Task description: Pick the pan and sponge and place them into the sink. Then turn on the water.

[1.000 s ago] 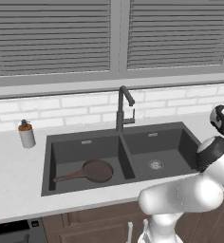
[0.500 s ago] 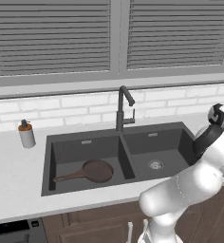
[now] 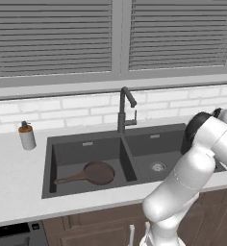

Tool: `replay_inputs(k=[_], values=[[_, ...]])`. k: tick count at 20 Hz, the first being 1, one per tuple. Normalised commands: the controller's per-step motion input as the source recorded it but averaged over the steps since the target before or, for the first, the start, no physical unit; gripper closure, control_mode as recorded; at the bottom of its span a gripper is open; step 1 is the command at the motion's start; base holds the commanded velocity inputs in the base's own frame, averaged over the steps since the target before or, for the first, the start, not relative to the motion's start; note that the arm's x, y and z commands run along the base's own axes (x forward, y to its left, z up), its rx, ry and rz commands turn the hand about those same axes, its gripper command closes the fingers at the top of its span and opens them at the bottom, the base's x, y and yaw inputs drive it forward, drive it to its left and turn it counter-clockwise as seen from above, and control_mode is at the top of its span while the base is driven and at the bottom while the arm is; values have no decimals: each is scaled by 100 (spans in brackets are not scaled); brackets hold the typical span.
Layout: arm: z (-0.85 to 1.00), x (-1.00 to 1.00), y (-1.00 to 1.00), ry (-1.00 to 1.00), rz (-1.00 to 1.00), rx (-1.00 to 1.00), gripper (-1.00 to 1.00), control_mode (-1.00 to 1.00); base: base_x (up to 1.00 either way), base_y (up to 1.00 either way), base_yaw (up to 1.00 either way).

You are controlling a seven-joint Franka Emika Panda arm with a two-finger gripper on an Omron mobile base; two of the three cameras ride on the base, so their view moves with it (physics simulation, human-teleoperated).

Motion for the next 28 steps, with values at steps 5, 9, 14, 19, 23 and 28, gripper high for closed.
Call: replay_inputs(k=[5,9,14,19,23,28], values=[[-9,17,-30,0,0,0,-100,-100,0,0,0],[0,9,-24,0,0,0,-100,-100,0,0,0],[0,3,-19,0,0,0,-100,-100,0,0,0],[0,0,-13,1,0,0,-100,-100,0,0,0],[0,1,-7,2,0,0,-100,-100,0,0,0],[0,1,0,3,0,1,-100,-100,0,0,0]])
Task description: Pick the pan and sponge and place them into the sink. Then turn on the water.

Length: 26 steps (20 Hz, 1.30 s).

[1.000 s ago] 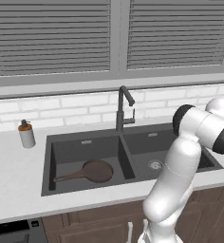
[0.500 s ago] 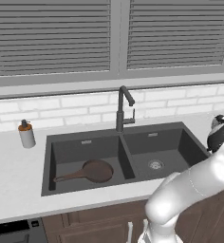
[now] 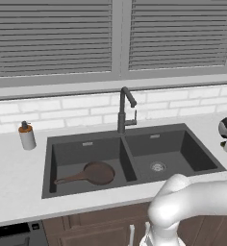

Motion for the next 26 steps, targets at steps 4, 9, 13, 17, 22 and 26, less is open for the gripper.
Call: replay_inputs(k=[4,9,13,17,22,26], values=[[0,6,-1,3,0,3,-100,-100,0,0,0],[0,12,-9,1,0,5,-100,-100,0,0,0],[0,7,-17,0,0,5,-100,-100,0,0,0],[0,8,-12,0,0,2,-100,-100,0,0,0],[-4,15,-1,1,0,0,-100,-100,0,0,0],[-10,15,-1,3,0,0,-100,-100,0,0,0]])
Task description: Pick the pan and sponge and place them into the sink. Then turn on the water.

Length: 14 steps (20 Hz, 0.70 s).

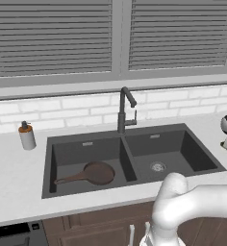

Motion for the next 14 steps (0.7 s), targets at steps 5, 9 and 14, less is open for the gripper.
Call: replay_inputs(k=[5,9,14], values=[[-15,11,-10,4,0,2,-100,-100,0,0,0],[-19,8,-23,1,0,3,-100,-100,0,0,0],[-16,7,-22,2,0,3,-100,-100,0,0,0]])
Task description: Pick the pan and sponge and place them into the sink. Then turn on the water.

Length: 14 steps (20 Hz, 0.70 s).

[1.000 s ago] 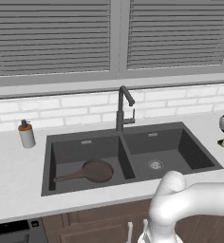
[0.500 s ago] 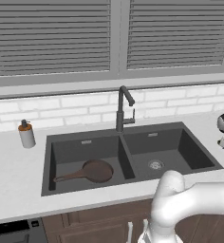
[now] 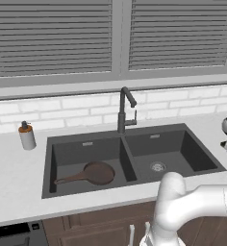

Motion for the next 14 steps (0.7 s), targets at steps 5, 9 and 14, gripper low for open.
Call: replay_inputs(k=[5,9,14], values=[[-13,9,-18,3,0,3,-100,-100,0,0,0],[-10,13,-5,5,0,1,-100,-100,0,0,0],[-13,11,0,6,0,0,-100,-100,0,0,0]])
